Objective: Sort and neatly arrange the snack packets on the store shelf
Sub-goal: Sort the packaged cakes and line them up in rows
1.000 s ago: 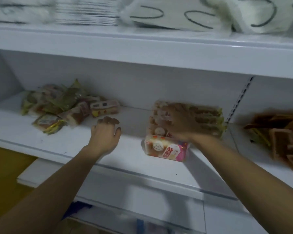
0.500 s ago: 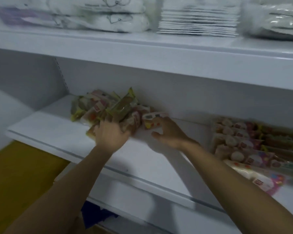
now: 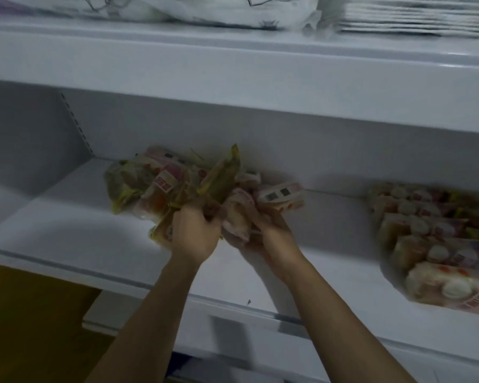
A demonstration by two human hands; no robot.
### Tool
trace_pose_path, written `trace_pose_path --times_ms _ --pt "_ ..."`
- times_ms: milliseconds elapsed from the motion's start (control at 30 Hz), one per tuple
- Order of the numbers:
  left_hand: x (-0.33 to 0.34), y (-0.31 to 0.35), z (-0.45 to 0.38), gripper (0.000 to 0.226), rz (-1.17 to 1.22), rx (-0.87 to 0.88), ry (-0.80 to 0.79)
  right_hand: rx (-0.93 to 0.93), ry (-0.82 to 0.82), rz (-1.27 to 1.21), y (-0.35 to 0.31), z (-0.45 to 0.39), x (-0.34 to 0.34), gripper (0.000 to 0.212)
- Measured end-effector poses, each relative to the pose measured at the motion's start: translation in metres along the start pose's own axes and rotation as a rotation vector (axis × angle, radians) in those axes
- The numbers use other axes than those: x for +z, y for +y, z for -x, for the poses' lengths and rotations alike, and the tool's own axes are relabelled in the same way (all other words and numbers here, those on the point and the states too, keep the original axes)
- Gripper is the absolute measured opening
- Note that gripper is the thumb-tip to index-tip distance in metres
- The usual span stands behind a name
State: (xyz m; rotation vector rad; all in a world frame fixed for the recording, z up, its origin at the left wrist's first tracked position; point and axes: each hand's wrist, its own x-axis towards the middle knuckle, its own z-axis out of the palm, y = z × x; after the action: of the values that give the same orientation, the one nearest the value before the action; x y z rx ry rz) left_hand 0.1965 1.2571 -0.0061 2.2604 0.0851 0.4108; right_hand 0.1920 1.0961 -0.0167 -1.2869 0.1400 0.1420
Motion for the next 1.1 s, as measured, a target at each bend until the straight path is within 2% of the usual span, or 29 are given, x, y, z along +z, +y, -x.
trace_pose_path --times_ms 167,333,433,500,600,700,800,967,1033,1100 --pt "0.015 0.005 0.031 0.003 0.358 -0.008 -0.104 -0.010 0.087 -0.021 -0.002 0.006 -0.005 0.030" --pt "0.022 0.008 0.048 0.013 0.576 -0.019 -0.210 -0.170 0.132 -0.032 -0.006 0.015 -0.045 0.049" --pt "0.021 0.016 0.036 0.052 0.681 -0.050 -0.152 -0.250 0.086 0.056 -0.018 0.024 -0.078 0.048" --pt "0.023 0.025 0.030 0.059 0.784 -0.063 -0.214 -0.273 0.008 0.099 -0.029 0.035 -0.096 0.047" --pt "0.028 0.045 0.032 0.034 0.940 -0.128 -0.342 -0.295 -0.029 0.192 -0.042 0.049 -0.114 0.044" --pt "0.040 0.057 0.042 0.021 1.032 -0.137 -0.382 -0.315 0.042 0.213 -0.050 0.064 -0.128 0.049" --pt "0.055 0.068 0.053 0.021 1.110 -0.177 -0.423 -0.356 0.202 0.170 -0.057 0.081 -0.141 0.056" --pt "0.089 0.097 0.084 0.040 1.062 -0.159 -0.516 -0.454 0.401 0.264 -0.065 0.116 -0.182 0.046" --pt "0.103 0.113 0.100 0.035 0.971 -0.115 -0.519 -0.470 0.456 0.306 -0.066 0.128 -0.206 0.041" --pt "0.117 0.128 0.115 0.020 0.890 -0.090 -0.507 -0.477 0.486 0.318 -0.067 0.139 -0.227 0.040"
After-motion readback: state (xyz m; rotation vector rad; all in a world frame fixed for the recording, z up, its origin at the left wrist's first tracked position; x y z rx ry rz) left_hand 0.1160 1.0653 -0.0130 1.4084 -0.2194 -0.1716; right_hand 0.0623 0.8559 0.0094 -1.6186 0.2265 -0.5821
